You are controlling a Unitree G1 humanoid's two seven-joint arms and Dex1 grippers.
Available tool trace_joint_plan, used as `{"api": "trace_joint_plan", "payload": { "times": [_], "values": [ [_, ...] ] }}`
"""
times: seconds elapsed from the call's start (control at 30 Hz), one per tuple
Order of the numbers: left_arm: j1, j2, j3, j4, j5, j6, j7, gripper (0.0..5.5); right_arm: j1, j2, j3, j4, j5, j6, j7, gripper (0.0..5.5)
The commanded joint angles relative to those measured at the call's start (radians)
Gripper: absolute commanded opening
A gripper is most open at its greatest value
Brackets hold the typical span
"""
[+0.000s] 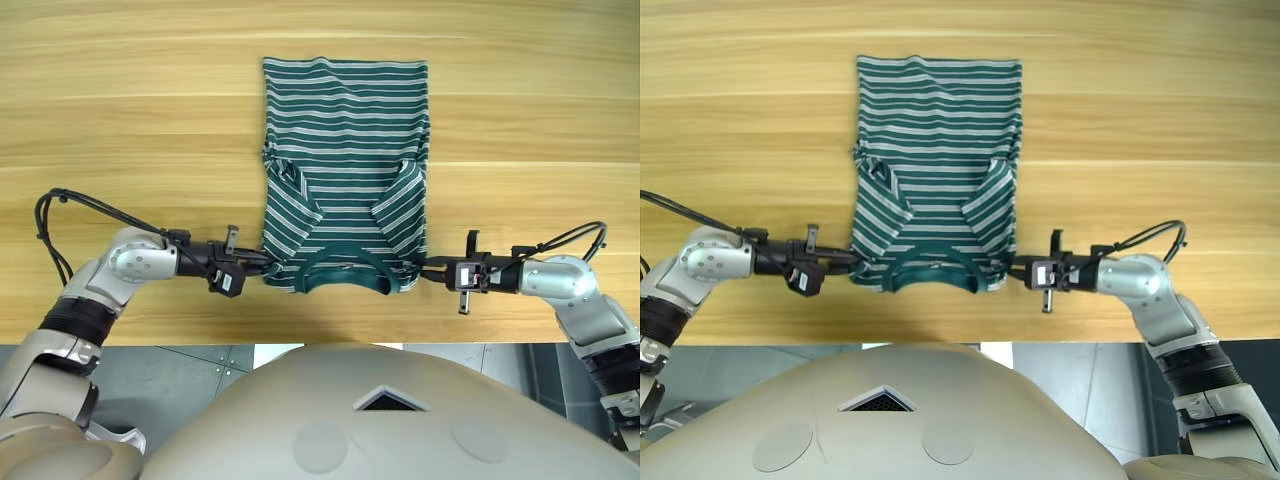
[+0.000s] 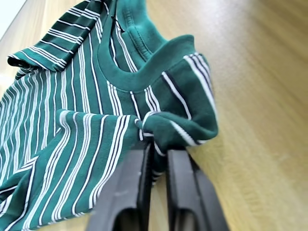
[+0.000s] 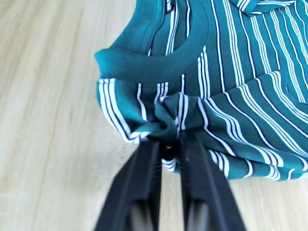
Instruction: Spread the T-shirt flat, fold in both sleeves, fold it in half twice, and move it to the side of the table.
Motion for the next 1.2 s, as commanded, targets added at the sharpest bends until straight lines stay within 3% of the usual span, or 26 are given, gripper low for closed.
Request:
{"api": "trace_joint_plan", "payload": {
  "times": [0.03,0.4,0.67,0.93,1.1,1.2],
  "values": [
    [0.012,0.008,-0.019,0.005,0.006,0.022,-0.027,0.02,0.008,-0.011,0.008,0.003,-0.032,0.025,0.003,0.0],
    [0.023,0.028,0.014,-0.072,-0.107,0.04,-0.046,0.02,0.037,-0.045,-0.034,-0.053,0.046,0.014,0.033,0.0],
    [0.112,0.15,0.064,-0.272,-0.394,0.077,-0.149,0.02,0.196,-0.13,-0.188,-0.194,0.307,-0.079,0.146,0.0],
    [0.21,0.201,0.111,-0.379,-0.59,0.085,-0.262,0.02,0.293,-0.142,-0.322,-0.272,0.454,-0.11,0.226,0.0],
    [0.241,0.189,0.142,-0.409,-0.648,0.11,-0.31,0.02,0.334,-0.129,-0.375,-0.305,0.512,-0.119,0.272,0.0],
    [0.151,0.089,0.174,-0.319,-0.561,0.194,-0.224,0.02,0.265,-0.105,-0.356,-0.239,0.425,-0.075,0.225,0.0]
  ]
}}
